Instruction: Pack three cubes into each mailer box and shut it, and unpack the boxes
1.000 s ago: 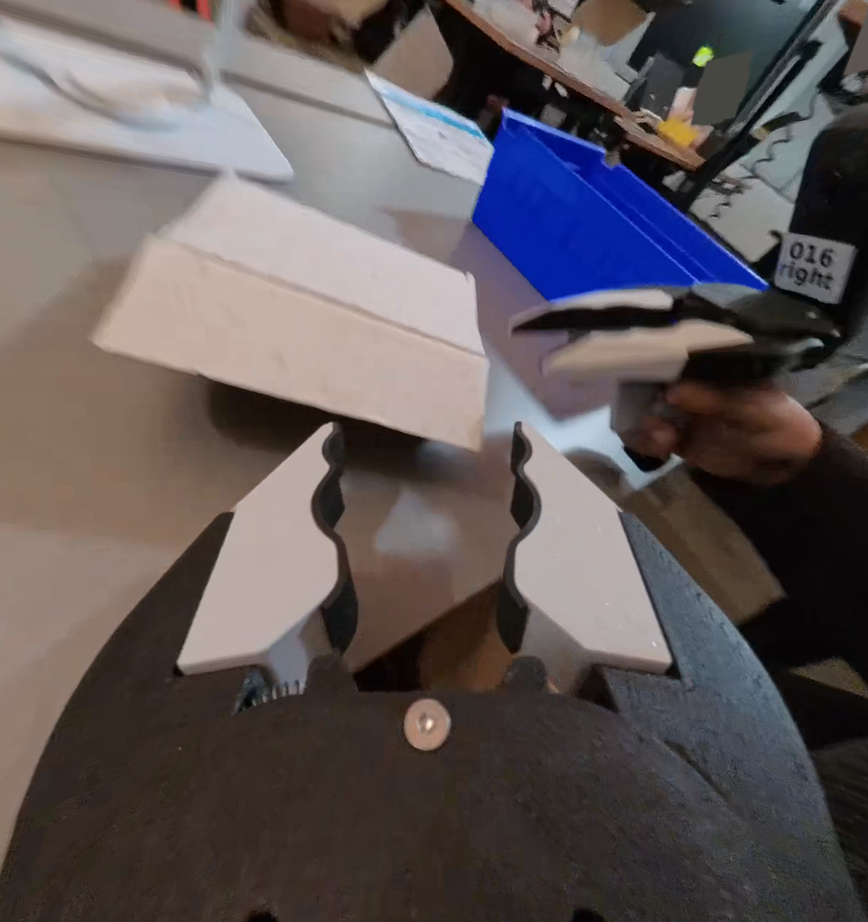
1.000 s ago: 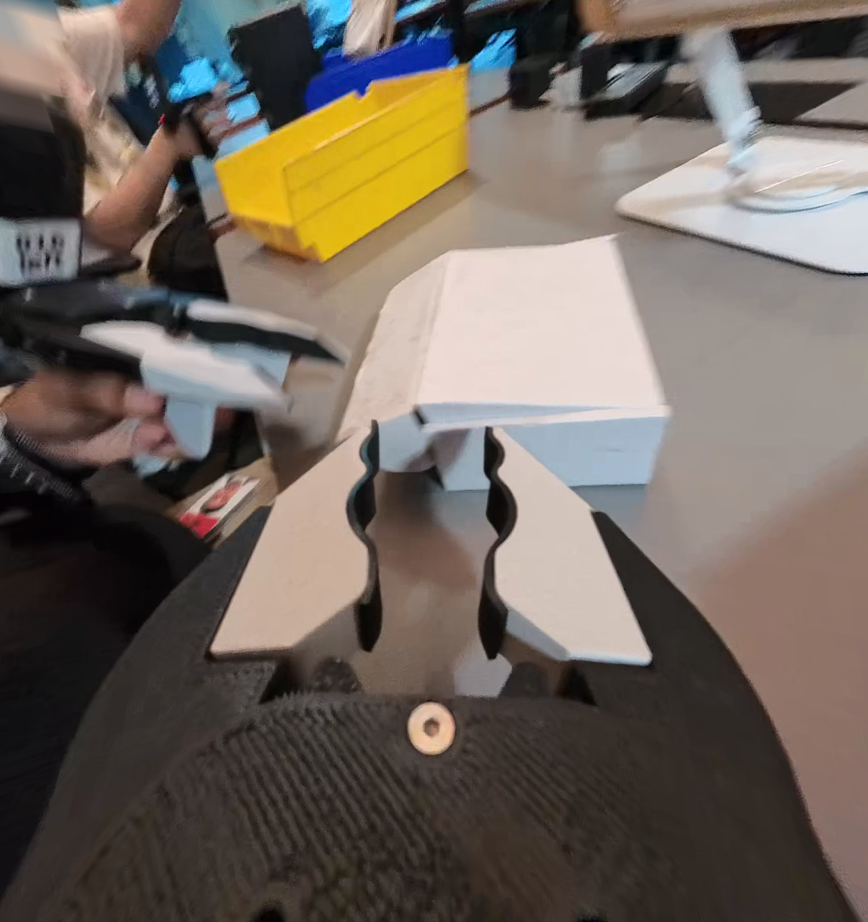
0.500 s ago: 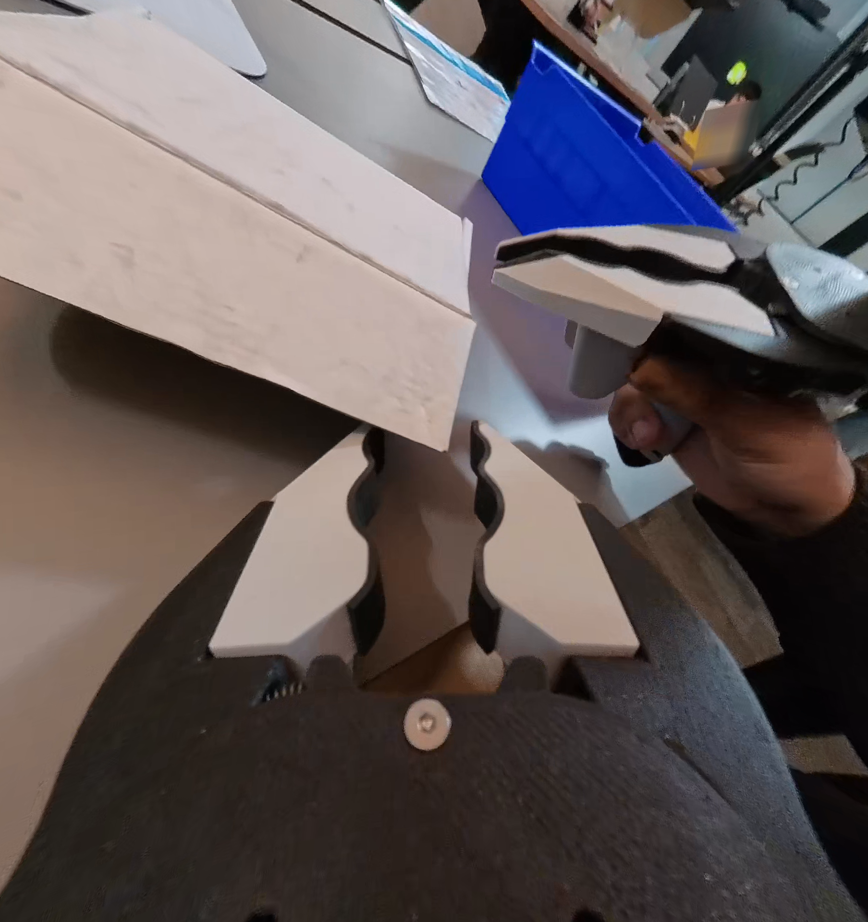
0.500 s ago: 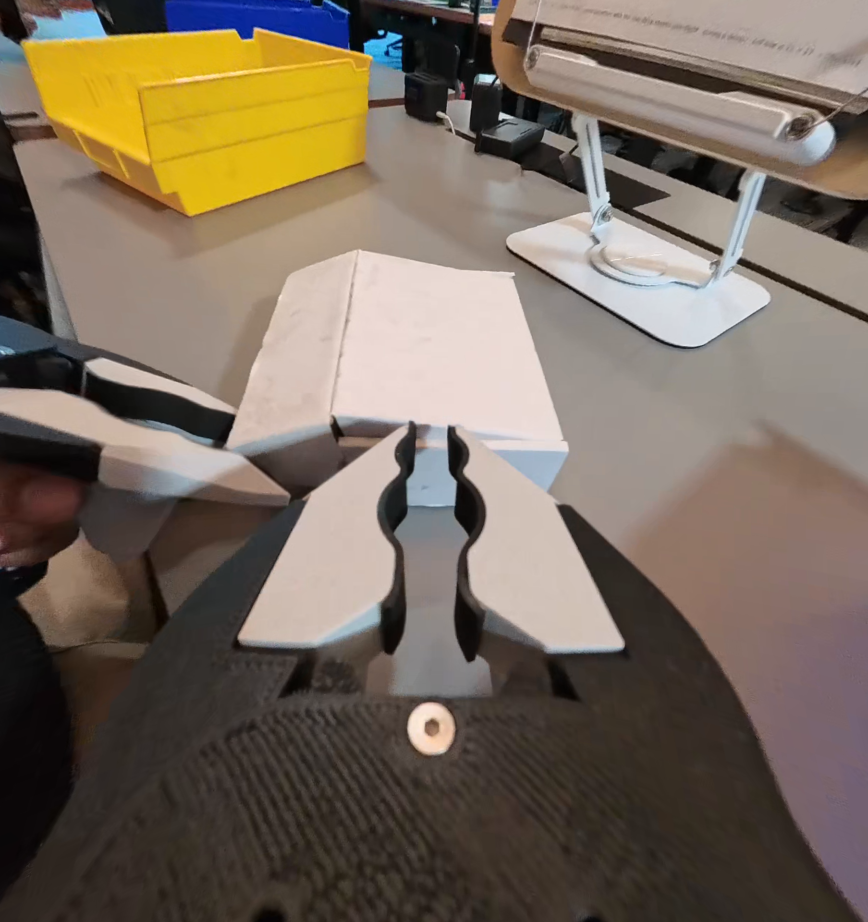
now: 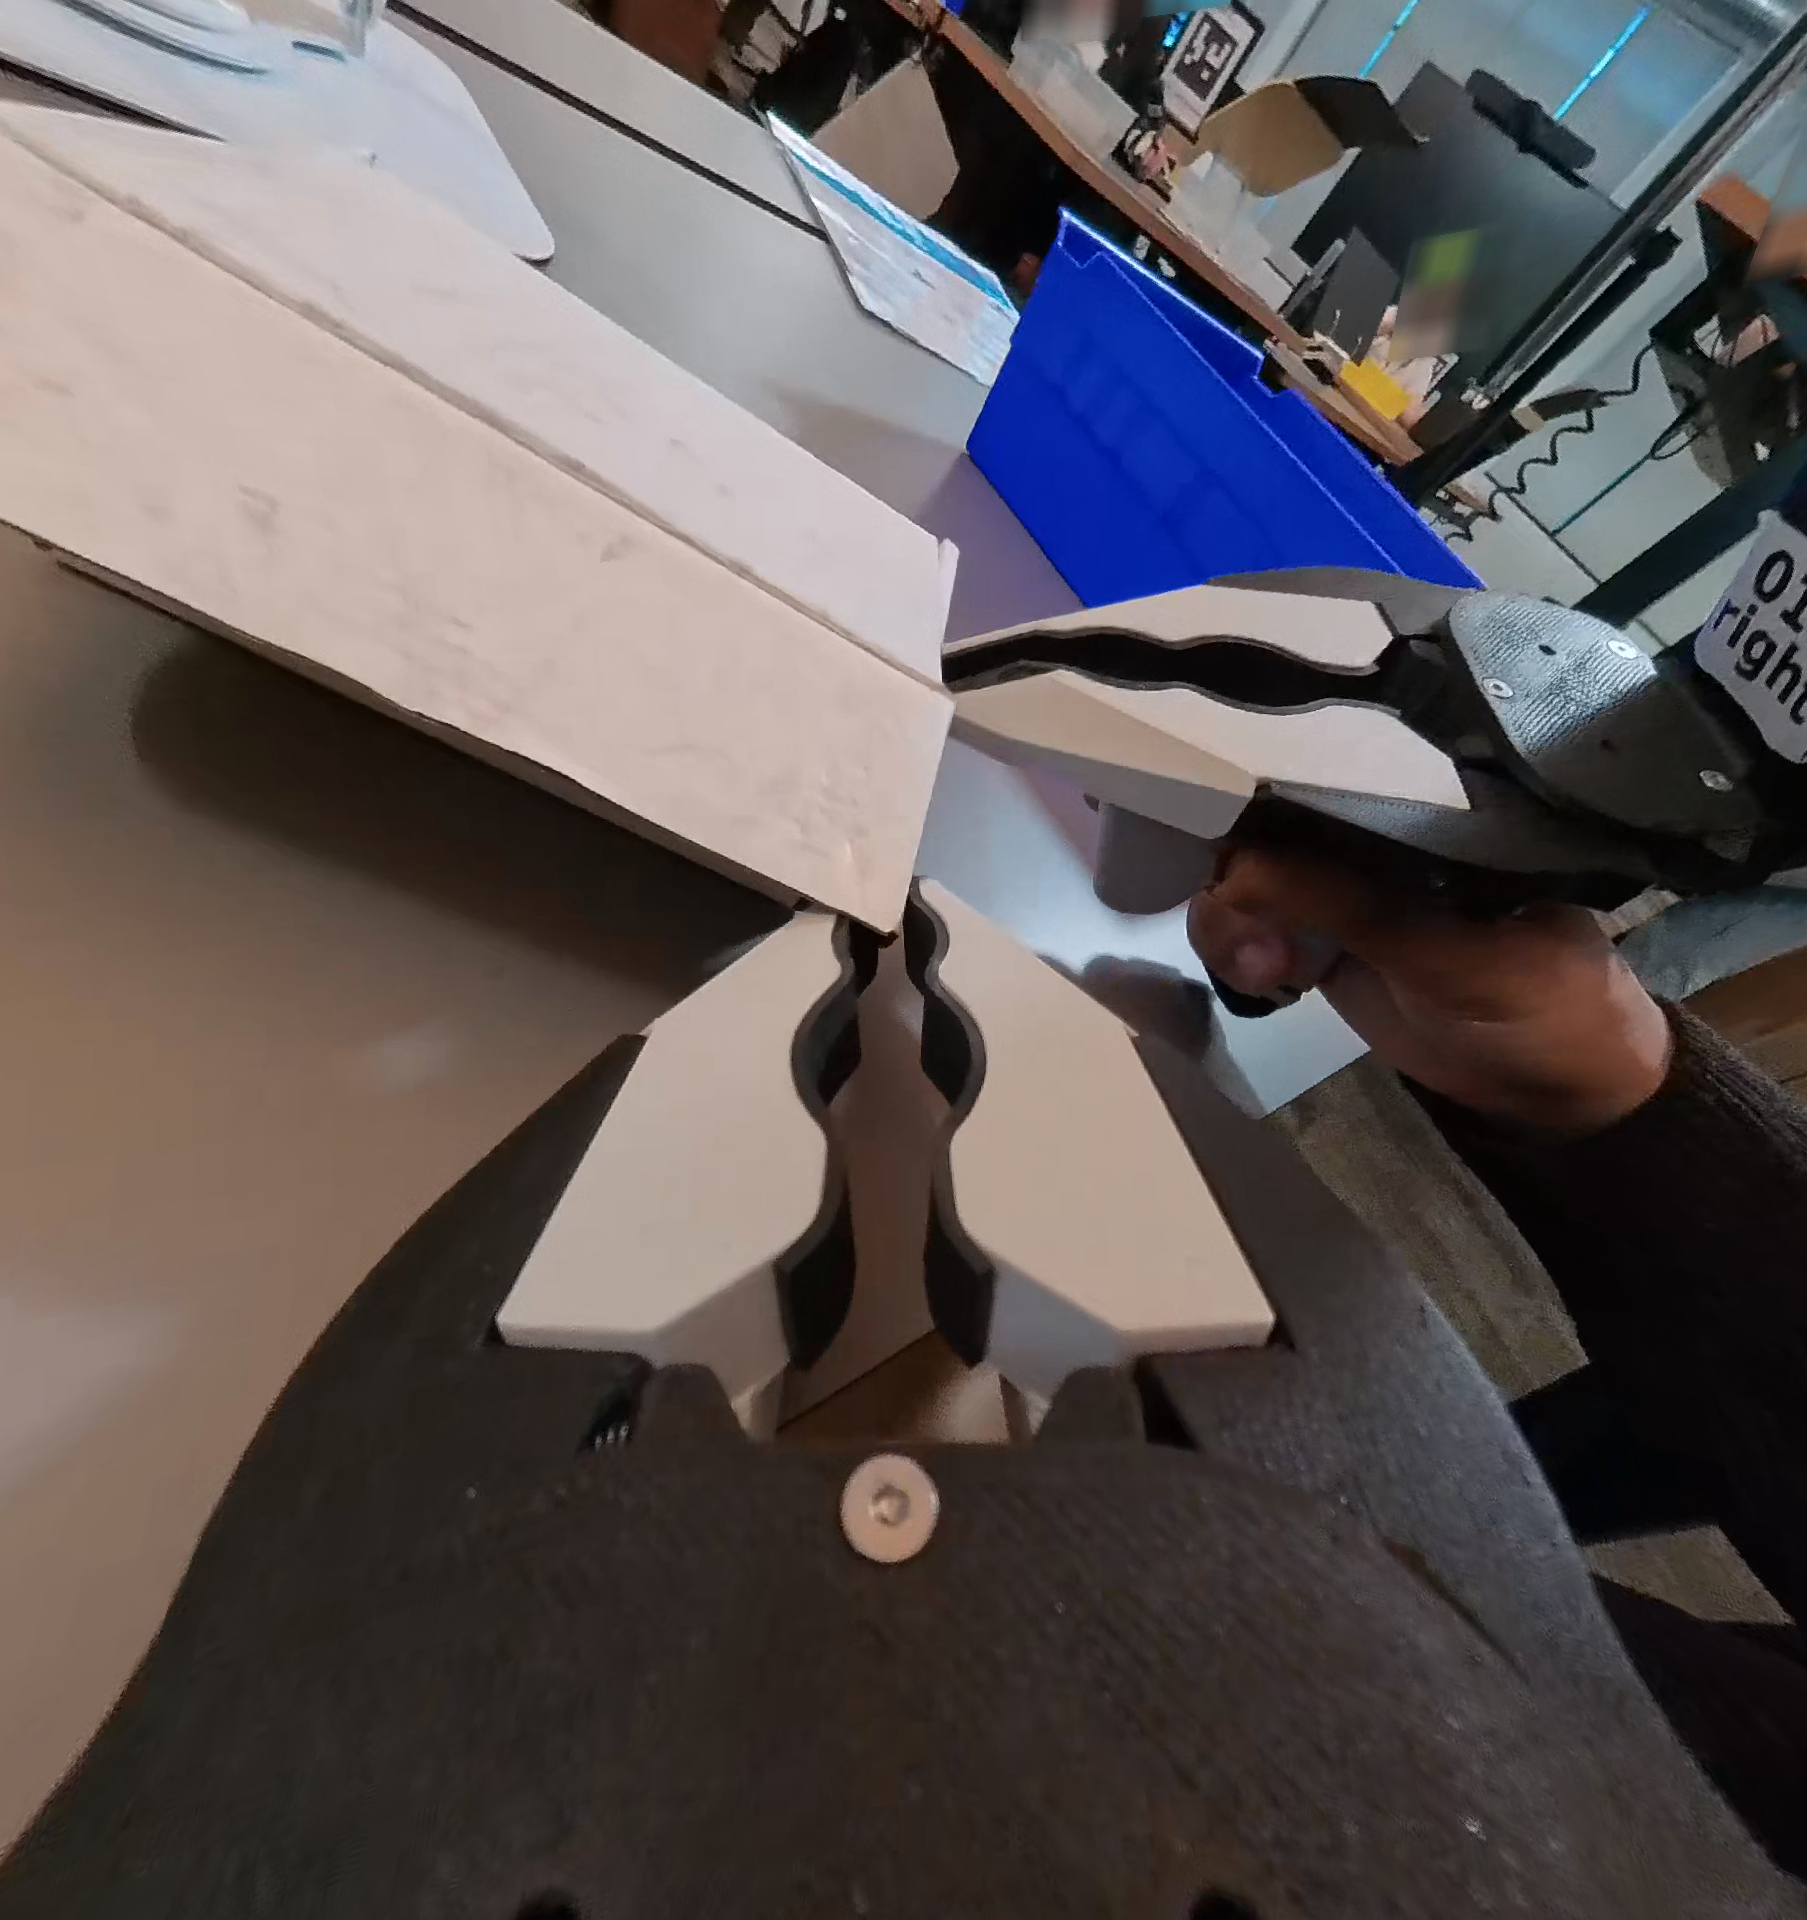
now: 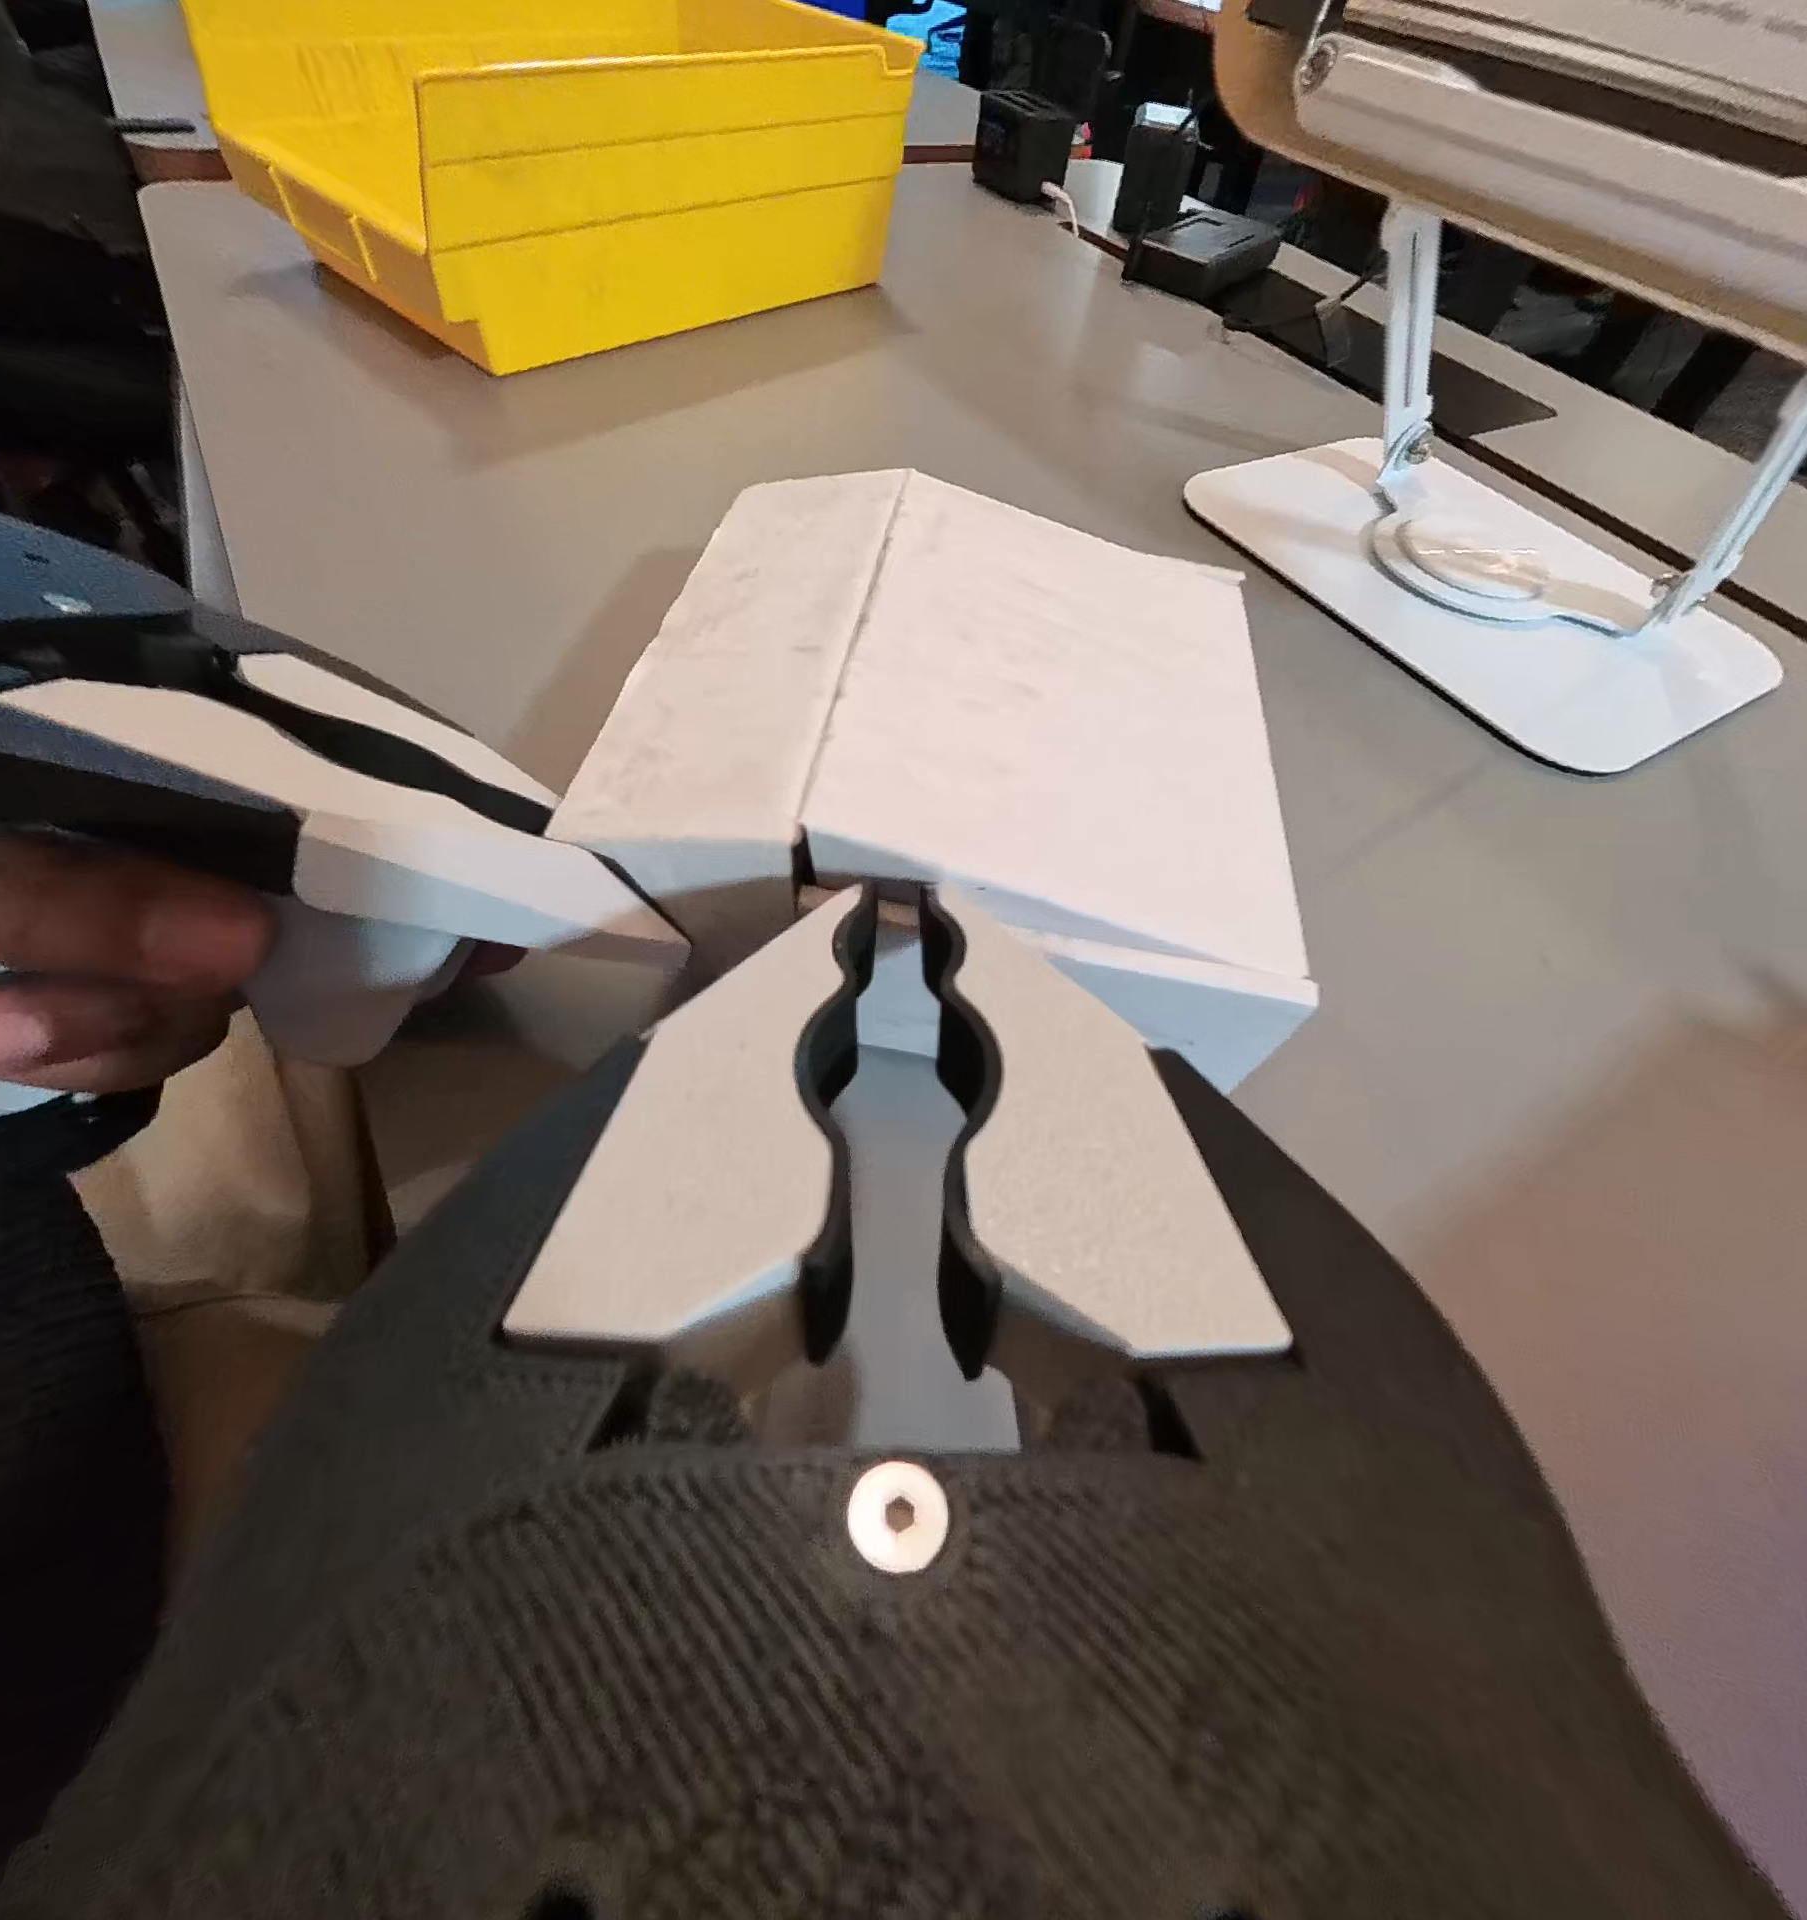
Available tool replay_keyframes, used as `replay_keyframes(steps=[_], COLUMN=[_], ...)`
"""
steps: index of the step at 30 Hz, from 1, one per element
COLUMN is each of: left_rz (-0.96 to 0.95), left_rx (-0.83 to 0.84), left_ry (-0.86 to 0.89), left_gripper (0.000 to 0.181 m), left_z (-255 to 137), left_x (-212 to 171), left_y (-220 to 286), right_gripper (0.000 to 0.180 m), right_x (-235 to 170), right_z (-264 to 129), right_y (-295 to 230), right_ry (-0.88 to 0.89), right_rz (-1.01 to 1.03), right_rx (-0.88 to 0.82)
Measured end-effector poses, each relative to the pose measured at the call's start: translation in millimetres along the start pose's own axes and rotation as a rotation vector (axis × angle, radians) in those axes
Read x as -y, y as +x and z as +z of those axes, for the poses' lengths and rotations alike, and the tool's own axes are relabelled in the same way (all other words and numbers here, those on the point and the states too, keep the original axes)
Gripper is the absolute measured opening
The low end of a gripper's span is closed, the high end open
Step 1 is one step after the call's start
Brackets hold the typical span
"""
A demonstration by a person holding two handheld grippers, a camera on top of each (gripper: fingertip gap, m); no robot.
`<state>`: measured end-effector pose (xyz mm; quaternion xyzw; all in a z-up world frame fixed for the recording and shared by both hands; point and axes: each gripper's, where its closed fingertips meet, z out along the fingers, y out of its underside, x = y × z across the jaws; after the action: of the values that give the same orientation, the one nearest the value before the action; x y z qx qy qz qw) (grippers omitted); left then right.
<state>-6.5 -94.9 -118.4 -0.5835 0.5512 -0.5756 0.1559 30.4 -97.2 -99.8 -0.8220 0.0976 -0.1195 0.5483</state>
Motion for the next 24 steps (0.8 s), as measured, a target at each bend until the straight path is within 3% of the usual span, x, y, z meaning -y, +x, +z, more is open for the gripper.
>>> replay_keyframes(steps=[10, 15, 24], left_rz=[0.090, 0.144, 0.149], left_rx=[0.067, 0.072, 0.075], left_ry=[-0.006, -0.009, -0.020], left_gripper=[0.000, 0.000, 0.000], left_z=[-6.3, -6.4, -6.0], left_x=[2.0, 1.4, -0.1], left_y=[-12.0, -9.5, -11.9], right_gripper=[0.000, 0.000, 0.000], right_x=[-10.9, 15.1, 2.1], right_z=[1.8, -4.2, 6.6], right_y=[7.9, -3.0, -7.3], right_ry=[-0.053, 0.077, 0.002], right_rz=[0.002, -0.082, -0.115], right_rx=[-0.021, -0.013, 0.008])
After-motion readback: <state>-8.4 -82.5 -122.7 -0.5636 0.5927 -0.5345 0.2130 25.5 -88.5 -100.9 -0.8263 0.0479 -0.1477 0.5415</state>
